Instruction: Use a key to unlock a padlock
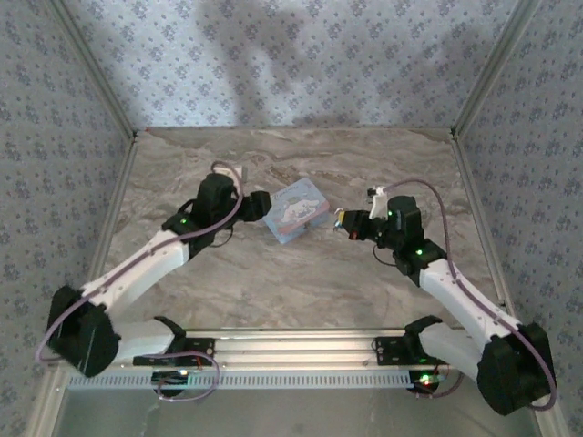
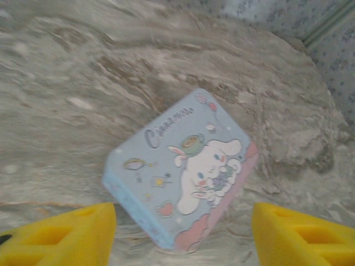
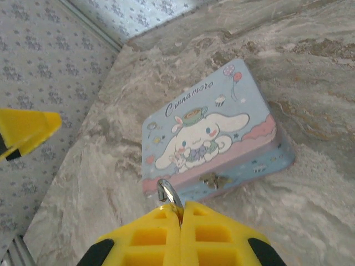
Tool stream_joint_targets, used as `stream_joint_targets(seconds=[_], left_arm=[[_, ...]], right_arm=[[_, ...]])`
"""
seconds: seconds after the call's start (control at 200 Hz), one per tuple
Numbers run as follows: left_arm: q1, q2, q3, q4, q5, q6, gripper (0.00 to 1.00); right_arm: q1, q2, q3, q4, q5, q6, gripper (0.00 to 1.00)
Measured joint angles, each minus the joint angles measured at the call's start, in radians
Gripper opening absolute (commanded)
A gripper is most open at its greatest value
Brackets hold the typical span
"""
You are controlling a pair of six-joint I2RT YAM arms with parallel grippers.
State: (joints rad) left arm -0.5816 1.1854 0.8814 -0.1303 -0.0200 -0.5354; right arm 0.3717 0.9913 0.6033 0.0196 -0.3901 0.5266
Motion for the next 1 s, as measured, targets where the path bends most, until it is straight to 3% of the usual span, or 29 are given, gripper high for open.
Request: stream_joint_targets(seconds=[0.185, 0.35, 0.55, 0.999], left_arm=[[0.056, -0.194, -0.154, 0.038, -0.099, 0.002, 0.81], [0.124, -0.299, -0.222, 0.037, -0.128, -0.008, 0.84], [0.143, -0.364, -0.264, 0.032, -0.131, -0.024, 0.85], [0.143, -0.366, -0.265, 0.02, -0.131, -0.034, 0.85]], right_arm=[[0.027, -0.027, 0.017, -0.225, -0.026, -0.023, 0.02], [0.074, -0.01, 0.011, -0.354, -0.037, -0.024, 0.01], [0.119, 0.06, -0.021, -0.449, -0.044, -0.024, 0.01], [0.172, 0.263, -0.031, -0.385, -0.043, -0.043, 0.06]])
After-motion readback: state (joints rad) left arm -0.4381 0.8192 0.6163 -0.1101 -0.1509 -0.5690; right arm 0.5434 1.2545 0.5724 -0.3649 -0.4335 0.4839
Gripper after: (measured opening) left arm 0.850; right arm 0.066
